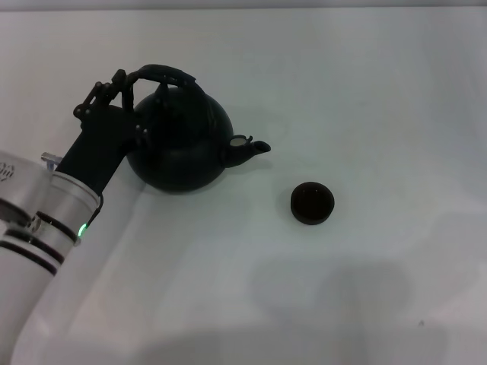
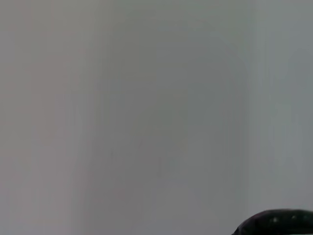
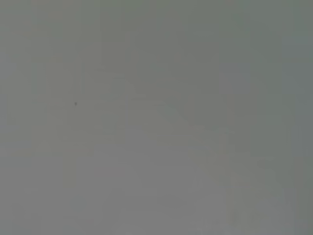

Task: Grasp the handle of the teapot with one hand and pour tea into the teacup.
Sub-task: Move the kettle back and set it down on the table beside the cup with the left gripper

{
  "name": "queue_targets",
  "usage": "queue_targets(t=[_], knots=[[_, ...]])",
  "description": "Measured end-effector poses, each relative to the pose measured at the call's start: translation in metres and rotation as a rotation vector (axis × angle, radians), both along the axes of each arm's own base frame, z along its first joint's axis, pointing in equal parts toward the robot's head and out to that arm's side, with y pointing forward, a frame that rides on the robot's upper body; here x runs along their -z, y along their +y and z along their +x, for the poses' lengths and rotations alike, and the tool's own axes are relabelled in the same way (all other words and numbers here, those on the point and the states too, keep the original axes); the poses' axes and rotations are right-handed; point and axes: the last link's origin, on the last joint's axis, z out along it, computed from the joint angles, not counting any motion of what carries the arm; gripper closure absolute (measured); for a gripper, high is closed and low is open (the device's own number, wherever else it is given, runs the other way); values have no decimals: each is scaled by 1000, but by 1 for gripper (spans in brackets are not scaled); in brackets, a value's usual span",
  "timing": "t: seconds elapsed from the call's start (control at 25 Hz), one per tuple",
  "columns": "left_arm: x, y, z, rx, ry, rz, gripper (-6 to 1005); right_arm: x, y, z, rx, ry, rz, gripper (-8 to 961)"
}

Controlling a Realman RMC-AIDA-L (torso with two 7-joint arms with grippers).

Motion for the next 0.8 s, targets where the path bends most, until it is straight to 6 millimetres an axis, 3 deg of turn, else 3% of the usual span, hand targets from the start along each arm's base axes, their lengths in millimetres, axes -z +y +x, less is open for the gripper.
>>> queue_targets(t=[0.24, 0.8], knots=[[-7, -14, -4, 12, -23, 44, 236, 0, -2, 2, 5, 0, 0, 108], [-23, -42, -16, 10, -66, 144, 234, -1, -4, 4, 6, -3, 1, 108]])
